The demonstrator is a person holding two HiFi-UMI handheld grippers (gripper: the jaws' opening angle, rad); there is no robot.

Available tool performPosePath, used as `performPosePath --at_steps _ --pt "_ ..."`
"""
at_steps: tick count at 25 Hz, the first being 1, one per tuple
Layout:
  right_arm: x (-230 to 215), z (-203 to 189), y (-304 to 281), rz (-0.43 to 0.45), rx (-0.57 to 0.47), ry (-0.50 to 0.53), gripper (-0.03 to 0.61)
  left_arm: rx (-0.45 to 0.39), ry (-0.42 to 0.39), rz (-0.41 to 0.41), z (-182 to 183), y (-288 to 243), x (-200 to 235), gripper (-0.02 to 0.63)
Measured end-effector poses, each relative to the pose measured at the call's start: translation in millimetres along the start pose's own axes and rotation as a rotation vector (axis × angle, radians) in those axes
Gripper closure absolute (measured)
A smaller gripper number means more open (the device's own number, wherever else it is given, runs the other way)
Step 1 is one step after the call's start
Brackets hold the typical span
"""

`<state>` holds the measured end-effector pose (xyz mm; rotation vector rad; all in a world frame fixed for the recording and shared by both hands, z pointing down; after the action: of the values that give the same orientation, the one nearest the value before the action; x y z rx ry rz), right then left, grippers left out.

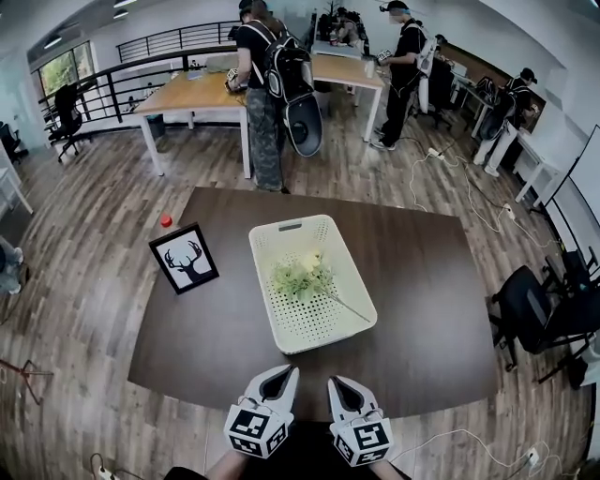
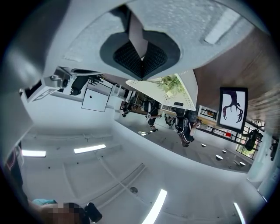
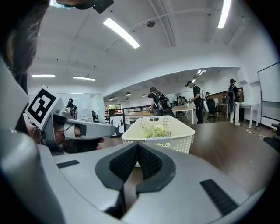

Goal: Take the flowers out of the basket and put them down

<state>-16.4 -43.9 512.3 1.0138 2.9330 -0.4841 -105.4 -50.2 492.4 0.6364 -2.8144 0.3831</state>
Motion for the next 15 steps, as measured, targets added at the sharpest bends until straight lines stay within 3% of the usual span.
performPosePath --at_steps 15 --pt "-51.1 24.0 -13.0 0.025 -0.009 0.045 0.572 -0.019 0.003 0.121 6.0 -31.6 -7.2 0.611"
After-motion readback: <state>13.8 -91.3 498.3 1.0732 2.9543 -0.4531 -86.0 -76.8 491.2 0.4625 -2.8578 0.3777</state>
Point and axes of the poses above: the fingertips, and each gripper's own axes: y backward along the fingers, x to its left, z out of its top, the point moved 1 cm from there along y, backward along the fingers
